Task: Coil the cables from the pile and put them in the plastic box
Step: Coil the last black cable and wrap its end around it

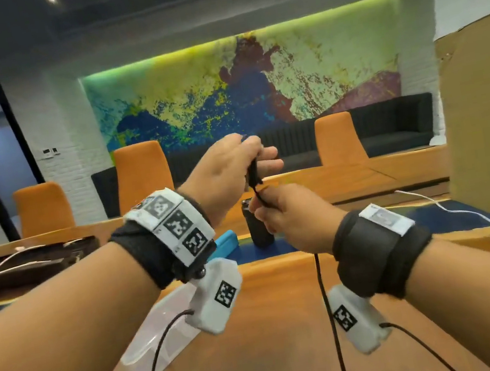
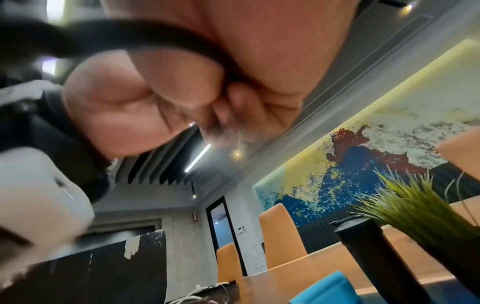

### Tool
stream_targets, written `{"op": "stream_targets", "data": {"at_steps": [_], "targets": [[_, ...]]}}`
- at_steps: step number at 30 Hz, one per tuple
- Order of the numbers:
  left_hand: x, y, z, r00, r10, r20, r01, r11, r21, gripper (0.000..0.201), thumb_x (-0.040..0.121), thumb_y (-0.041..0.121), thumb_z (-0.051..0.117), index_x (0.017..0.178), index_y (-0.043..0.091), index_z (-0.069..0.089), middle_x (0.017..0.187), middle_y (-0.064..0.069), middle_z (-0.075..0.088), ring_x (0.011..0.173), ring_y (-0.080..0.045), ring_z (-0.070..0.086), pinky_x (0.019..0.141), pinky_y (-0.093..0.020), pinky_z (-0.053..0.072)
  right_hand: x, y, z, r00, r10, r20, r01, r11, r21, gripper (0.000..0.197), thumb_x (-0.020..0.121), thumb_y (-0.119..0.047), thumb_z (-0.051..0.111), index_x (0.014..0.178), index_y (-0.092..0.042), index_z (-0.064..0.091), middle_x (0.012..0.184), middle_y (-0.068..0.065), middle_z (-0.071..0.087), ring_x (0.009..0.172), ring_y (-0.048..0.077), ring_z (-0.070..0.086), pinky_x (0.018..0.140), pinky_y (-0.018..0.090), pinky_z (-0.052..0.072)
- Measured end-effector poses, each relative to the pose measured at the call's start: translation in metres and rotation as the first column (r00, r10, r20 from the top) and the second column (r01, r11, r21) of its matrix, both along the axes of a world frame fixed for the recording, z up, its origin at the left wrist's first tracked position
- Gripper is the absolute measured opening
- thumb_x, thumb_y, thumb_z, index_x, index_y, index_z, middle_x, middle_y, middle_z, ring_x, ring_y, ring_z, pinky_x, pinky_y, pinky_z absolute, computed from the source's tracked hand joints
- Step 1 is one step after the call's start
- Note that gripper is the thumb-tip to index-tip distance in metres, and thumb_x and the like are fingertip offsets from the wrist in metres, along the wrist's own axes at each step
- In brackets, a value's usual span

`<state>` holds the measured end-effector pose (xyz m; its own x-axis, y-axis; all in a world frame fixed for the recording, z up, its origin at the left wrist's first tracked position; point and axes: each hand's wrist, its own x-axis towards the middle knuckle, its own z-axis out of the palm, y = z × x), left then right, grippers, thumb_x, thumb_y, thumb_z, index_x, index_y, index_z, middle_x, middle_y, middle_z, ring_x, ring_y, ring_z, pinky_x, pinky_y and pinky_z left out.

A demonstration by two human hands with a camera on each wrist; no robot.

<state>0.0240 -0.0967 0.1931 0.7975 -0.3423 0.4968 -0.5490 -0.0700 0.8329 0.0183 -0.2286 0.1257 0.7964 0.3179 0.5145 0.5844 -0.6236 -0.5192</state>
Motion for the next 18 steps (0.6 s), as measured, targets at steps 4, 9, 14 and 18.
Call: {"op": "stream_targets", "data": {"at_steps": [4,9,14,18], "targets": [[0.021,0.012,-0.002,0.808,0.04,0.587,-0.481,0.619,0.621,0.027,0.105,0.034,0.039,0.095,0.011,0.045,0.092,-0.005,0.066,0.085,-0.022,0.065,0.075,-0.039,0.048,-0.006,-0.009,0.009,0.999,0.002,0.052,0.006,0.988,-0.154,0.016,0.1,-0.021,0.052,0.093,-0.015,0.065,0.073,-0.013,0.055,0.068,0.001,0.05,0.066,0.021,0.038],[0.016,0.022,-0.012,0.936,-0.066,0.347,-0.239,0.605,0.76,0.039,0.104,0.033,0.04,0.088,0.002,0.057,0.076,0.0,0.055,0.062,-0.008,0.049,0.064,-0.028,0.041,0.003,-0.034,0.02,0.986,-0.083,0.142,0.09,0.995,-0.039,0.015,0.098,-0.018,0.056,0.091,-0.019,0.069,0.065,-0.014,0.054,0.061,0.001,0.048,0.057,0.013,0.034],[0.012,0.024,-0.014,0.995,-0.065,-0.075,0.097,0.787,0.609,0.027,0.101,0.016,0.046,0.076,0.007,0.051,0.062,-0.004,0.051,0.051,-0.016,0.039,0.053,-0.029,0.037,0.014,-0.04,0.012,0.986,-0.116,0.119,0.106,0.991,0.086,0.018,0.099,-0.017,0.054,0.089,-0.014,0.068,0.067,0.0,0.057,0.061,0.013,0.05,0.058,0.026,0.043],[0.008,0.029,-0.012,0.917,-0.154,-0.369,0.224,0.963,0.153,0.027,0.104,0.019,0.039,0.08,0.012,0.049,0.066,-0.003,0.048,0.044,-0.01,0.032,0.062,-0.027,0.044,0.025,-0.044,0.002,0.985,-0.171,0.027,0.159,0.959,0.236,0.022,0.1,-0.017,0.052,0.088,-0.01,0.069,0.062,-0.004,0.052,0.051,0.003,0.045,0.052,0.021,0.038]]}}
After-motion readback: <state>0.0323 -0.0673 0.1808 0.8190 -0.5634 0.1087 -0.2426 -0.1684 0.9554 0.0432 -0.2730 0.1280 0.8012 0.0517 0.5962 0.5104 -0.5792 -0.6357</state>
